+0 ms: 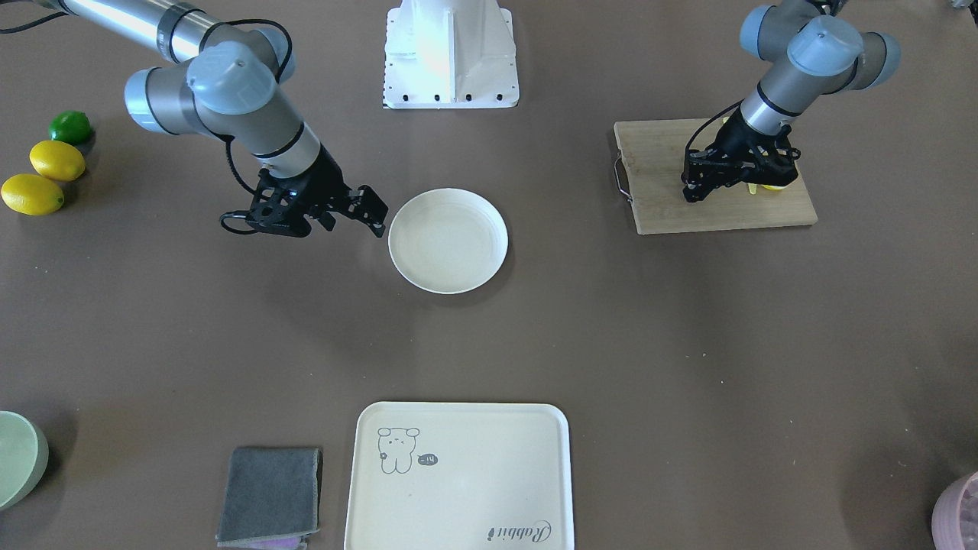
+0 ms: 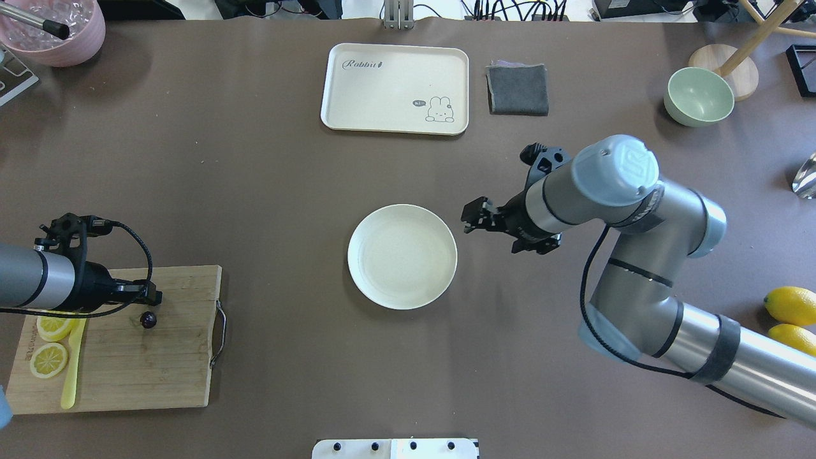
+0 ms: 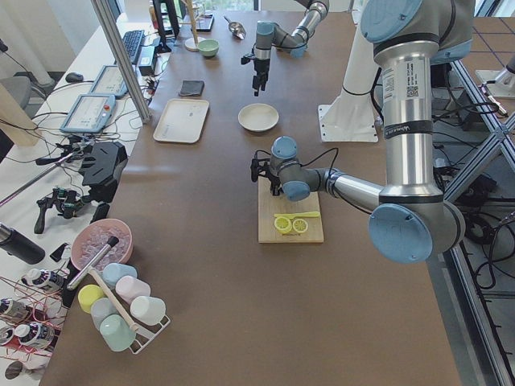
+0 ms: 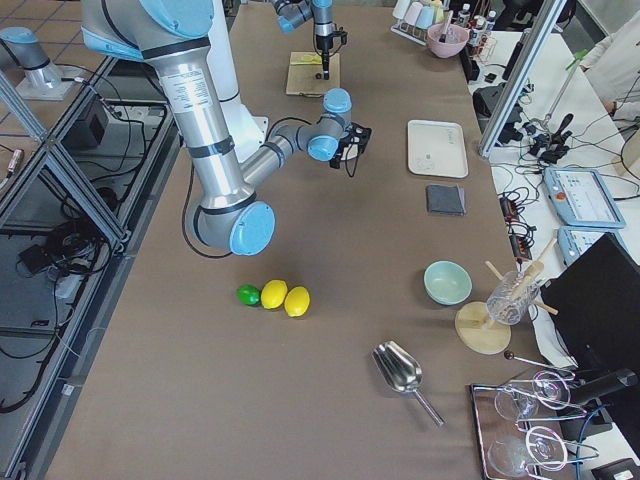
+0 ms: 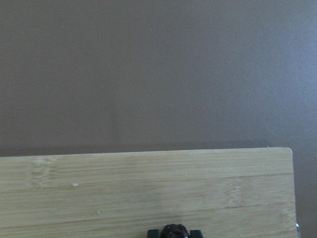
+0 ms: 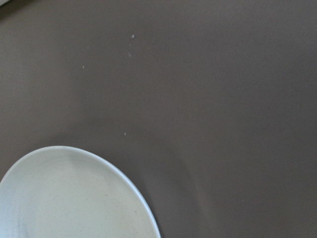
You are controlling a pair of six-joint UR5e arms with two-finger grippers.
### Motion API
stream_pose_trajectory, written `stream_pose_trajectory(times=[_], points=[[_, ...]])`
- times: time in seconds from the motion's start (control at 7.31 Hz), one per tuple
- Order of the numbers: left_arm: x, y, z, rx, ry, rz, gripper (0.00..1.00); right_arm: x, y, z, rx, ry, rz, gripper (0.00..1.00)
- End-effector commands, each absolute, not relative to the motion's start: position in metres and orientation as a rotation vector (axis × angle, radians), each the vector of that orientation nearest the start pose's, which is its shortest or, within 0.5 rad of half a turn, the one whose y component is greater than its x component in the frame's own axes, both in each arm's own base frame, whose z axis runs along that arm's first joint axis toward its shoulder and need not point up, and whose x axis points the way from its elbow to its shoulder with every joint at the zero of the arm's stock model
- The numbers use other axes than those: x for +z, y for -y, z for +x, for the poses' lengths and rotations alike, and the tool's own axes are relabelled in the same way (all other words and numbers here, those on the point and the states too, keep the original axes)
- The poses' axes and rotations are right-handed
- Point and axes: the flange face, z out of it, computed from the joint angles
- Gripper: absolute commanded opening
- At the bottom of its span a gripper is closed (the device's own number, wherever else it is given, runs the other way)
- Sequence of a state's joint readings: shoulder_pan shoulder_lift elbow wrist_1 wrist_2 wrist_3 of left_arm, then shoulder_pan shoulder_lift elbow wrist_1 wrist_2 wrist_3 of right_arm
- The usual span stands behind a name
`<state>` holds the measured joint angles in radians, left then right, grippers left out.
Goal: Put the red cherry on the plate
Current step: 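Release the plate and withdraw the right gripper while the left gripper grasps the dark cherries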
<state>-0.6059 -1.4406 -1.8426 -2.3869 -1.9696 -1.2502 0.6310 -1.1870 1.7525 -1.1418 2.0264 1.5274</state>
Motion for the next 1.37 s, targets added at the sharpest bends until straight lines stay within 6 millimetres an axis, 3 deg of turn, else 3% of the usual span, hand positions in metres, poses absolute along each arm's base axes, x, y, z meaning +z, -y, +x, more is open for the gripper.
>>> stream_pose_trajectory(times=[0.0,0.27,0.68,0.82,0.96,1.09,1.23], points=[[0.499,0.343,0.329,-0.069,-1.01,0.094,0.25,0.335,0.469,-0.375,0.227,1.053,-0.037,1.0],[0.482,0.347,0.333,-0.061,-1.043,0.104,0.25,0.366,0.495,-0.315,0.161,1.031,-0.003,1.0],[0.415,0.358,0.351,-0.014,-1.168,0.112,0.21,0.43,0.501,-0.249,0.085,0.962,0.051,1.0],[0.369,0.375,0.376,-0.068,-1.199,0.082,0.21,0.466,0.494,-0.215,0.038,0.922,0.075,1.0],[0.306,0.393,0.41,-0.12,-1.214,0.047,0.21,0.493,0.486,-0.187,-0.001,0.896,0.091,1.0],[0.267,0.402,0.432,-0.133,-1.225,0.033,0.23,0.514,0.48,-0.162,-0.016,0.879,0.098,1.0],[0.237,0.41,0.469,-0.172,-1.238,0.015,0.23,0.536,0.471,-0.138,-0.052,0.855,0.115,1.0]])
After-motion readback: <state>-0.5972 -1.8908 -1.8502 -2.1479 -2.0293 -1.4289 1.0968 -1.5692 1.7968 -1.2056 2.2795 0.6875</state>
